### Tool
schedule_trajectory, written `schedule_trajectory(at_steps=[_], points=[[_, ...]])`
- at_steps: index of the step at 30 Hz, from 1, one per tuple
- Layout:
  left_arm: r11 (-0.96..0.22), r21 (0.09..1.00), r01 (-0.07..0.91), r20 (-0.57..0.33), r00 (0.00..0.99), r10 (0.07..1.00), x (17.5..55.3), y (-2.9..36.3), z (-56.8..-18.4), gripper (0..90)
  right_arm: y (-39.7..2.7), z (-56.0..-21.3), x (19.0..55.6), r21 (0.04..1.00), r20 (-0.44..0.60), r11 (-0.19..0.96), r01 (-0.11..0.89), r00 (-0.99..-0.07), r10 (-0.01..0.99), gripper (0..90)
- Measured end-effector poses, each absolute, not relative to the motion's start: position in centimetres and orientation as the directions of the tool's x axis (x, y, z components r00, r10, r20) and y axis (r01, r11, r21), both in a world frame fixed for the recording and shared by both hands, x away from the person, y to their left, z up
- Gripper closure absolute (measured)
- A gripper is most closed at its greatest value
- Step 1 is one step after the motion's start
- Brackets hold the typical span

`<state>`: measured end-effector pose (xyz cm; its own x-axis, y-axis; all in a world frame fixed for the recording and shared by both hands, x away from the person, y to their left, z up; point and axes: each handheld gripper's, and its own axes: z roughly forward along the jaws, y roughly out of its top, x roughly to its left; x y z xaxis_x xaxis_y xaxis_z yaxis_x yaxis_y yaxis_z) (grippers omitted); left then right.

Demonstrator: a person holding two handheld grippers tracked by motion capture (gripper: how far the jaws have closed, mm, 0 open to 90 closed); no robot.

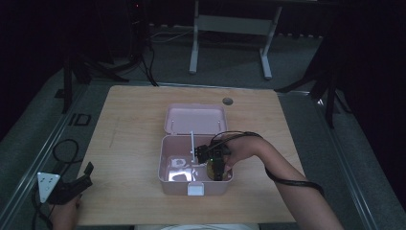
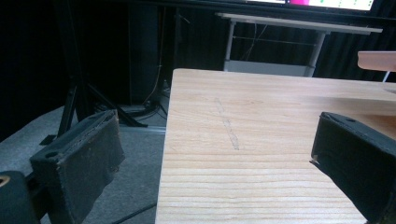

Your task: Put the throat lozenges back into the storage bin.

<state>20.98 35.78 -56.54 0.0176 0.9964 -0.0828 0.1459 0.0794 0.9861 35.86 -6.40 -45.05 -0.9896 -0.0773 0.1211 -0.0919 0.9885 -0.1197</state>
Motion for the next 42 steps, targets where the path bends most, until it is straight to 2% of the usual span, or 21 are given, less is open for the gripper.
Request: schedule_trajectory(at_steps=[11,18,24,34,42], points=[[0.081,0.986,0.146,-0.085,0.023,0.996,21.0,35.8,-56.5,2.4,-6.5,-46.8,36.0,-0.104,0.13,0.99,-0.092,-0.988,-0.078,20.2],[0.079,0.986,0.146,-0.084,0.025,0.996,21.0,35.8,-56.5,2.4,-6.0,-48.4,36.3,-0.16,0.087,0.983,-0.088,-0.993,-0.075,20.1],[0.079,0.986,0.145,-0.085,0.033,0.996,21.0,35.8,-56.5,2.4,-6.0,-48.6,36.4,-0.167,0.108,0.984,-0.058,-0.993,-0.04,19.8],[0.077,0.986,0.146,-0.082,0.032,0.996,21.0,35.8,-56.5,2.5,-6.1,-47.3,36.5,-0.144,0.116,0.989,-0.039,-0.993,-0.023,18.5],[0.076,0.986,0.145,-0.081,0.033,0.996,21.0,35.8,-56.5,2.5,-6.4,-44.6,36.4,-0.073,0.079,0.997,-0.037,-0.996,-0.031,18.6]])
